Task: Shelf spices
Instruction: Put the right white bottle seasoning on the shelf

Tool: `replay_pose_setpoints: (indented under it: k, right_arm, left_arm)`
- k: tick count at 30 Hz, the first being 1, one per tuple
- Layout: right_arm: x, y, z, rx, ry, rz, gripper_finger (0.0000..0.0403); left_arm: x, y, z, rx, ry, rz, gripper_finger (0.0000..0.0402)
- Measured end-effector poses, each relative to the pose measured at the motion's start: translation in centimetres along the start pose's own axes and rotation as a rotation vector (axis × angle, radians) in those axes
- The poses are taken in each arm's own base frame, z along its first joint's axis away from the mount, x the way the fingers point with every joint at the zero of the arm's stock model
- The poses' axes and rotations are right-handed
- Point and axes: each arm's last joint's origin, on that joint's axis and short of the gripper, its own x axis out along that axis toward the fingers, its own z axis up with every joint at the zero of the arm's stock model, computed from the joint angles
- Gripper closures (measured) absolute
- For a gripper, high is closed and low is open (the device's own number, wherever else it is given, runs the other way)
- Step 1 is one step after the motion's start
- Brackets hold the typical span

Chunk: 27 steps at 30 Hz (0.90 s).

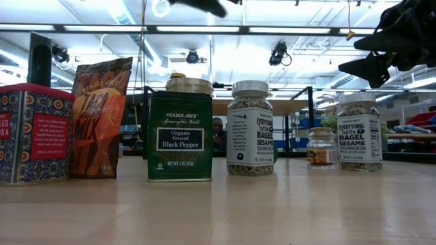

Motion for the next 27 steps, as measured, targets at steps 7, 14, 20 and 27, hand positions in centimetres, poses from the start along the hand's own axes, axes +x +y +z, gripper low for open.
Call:
replay_pose_setpoints:
  k: [7, 14, 20, 27]
  right_arm:
    - [0.0, 0.0, 0.0, 0.002, -0.004, 0.001, 0.0085]
    - [0.0, 0.0, 0.0, 0.002, -0.004, 0.001, 0.0085]
    - [0.0, 0.0, 0.0, 0.002, -0.004, 0.001, 0.0085]
    - [0.0, 0.0, 0.1, 0.004, -0.011, 0.003, 0.0085]
  left_arm:
    - [-3.0, 2.3, -5.8, -0.085, -0.185, -0.153, 0.009]
    - [-5.8, 5.4, -10.2, -0.134, -0.285, -0.213, 0.009]
    - [-7.8, 7.3, -12.2, -0.17, -0.339, -0.249, 0.009]
    - [-9.0, 8.8, -13.5, -0.18, -0.388, -0.263, 0.009]
